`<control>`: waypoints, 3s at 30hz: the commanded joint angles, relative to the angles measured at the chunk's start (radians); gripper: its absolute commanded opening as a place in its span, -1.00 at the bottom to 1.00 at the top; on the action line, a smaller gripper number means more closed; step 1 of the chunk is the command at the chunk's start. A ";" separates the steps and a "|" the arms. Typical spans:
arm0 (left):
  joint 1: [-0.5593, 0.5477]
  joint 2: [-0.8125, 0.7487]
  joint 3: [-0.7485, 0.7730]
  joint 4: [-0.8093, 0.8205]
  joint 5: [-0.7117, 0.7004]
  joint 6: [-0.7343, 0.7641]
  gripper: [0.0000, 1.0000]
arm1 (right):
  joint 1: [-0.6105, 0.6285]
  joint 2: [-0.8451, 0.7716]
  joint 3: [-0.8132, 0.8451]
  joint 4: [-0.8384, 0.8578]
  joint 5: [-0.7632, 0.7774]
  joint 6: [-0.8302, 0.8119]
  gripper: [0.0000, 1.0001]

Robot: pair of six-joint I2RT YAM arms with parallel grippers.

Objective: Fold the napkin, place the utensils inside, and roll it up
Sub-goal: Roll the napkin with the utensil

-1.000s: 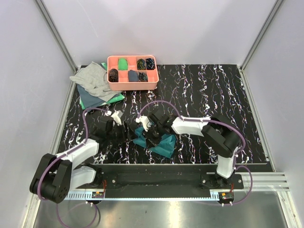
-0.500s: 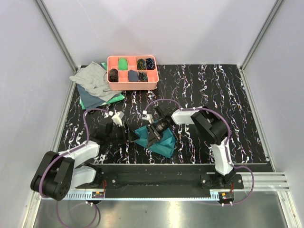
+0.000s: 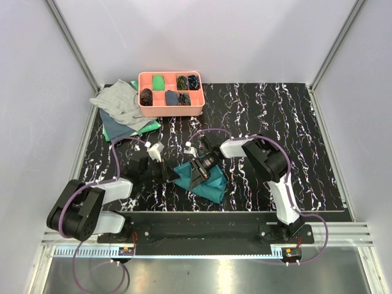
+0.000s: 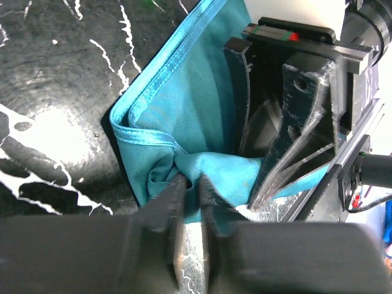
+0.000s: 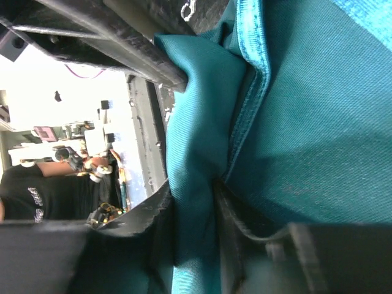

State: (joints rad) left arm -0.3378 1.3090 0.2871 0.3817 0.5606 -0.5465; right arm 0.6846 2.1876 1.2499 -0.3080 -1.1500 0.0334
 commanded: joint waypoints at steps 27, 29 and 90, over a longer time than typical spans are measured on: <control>-0.001 0.231 0.293 -0.379 -0.005 0.013 -1.00 | 0.451 -0.531 -0.291 0.213 1.397 -0.219 0.51; -0.001 0.231 0.299 -0.380 -0.004 0.017 -1.00 | 0.461 -0.500 -0.290 0.221 1.402 -0.234 0.50; 0.017 0.105 0.130 -0.075 0.002 0.002 -0.47 | -0.010 -0.052 -0.072 0.061 0.105 0.010 -0.42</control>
State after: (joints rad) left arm -0.3214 1.3911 0.4084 0.2493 0.5171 -0.5507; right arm 0.6777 2.1246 1.1587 -0.1890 -1.1053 0.0589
